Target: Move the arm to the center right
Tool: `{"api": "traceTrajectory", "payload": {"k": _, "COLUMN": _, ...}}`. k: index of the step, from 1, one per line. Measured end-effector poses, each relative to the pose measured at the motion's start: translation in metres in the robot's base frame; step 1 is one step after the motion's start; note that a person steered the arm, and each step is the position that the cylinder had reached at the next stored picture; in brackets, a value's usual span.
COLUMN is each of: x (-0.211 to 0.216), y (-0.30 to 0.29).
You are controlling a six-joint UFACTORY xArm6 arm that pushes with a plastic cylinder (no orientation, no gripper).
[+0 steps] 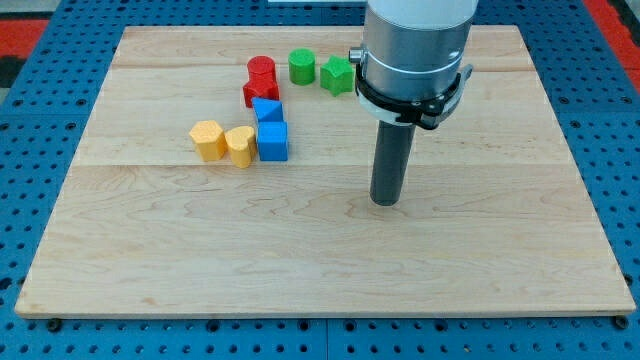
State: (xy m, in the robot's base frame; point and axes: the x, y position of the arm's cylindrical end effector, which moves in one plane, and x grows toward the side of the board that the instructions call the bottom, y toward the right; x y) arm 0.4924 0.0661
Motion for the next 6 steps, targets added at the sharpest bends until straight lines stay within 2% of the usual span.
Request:
{"api": "traceTrajectory", "payload": {"k": 2, "x": 0.006, "y": 0.0}}
{"api": "traceTrajectory", "payload": {"k": 4, "x": 0.031, "y": -0.019}}
{"api": "traceTrajectory", "payload": {"k": 5, "x": 0.021, "y": 0.032}}
{"api": "traceTrajectory", "payload": {"k": 6, "x": -0.056, "y": 0.089}}
